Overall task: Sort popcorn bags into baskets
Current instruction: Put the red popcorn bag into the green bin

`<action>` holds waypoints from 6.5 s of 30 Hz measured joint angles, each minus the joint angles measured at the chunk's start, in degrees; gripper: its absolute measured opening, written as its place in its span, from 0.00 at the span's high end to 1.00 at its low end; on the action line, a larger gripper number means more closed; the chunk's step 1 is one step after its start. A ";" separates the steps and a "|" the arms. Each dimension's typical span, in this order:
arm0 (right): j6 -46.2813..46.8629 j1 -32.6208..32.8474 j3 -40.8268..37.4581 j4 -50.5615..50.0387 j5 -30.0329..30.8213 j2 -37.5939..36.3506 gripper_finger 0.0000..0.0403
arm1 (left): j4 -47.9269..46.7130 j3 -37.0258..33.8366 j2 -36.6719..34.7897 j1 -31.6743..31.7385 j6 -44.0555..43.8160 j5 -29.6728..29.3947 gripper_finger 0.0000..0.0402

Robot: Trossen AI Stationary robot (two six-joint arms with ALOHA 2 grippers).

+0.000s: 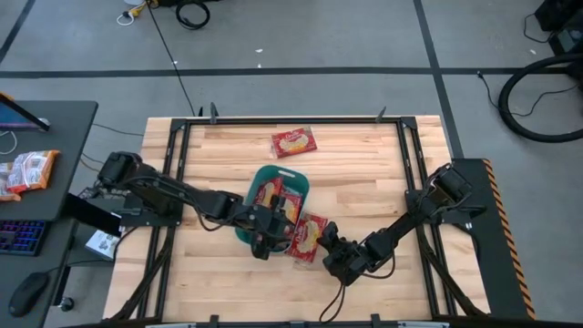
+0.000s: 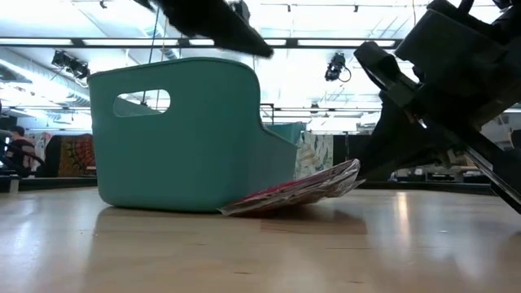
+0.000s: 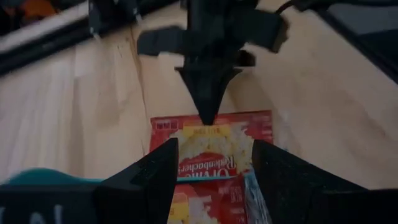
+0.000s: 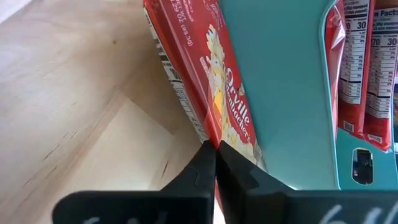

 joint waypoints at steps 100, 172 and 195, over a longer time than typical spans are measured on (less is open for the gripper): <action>-10.73 -28.35 11.61 -13.54 -8.38 -19.21 0.63 | -12.38 -9.51 -29.76 -3.02 -2.55 -12.31 0.48; -16.46 -58.31 4.44 -1.24 -26.45 -10.14 0.99 | -16.05 -9.49 -29.00 -2.28 -2.24 -18.20 0.48; 1.41 -67.24 6.01 3.58 -43.04 -2.12 0.60 | -12.77 -9.49 -25.52 -2.33 -1.37 -16.47 0.48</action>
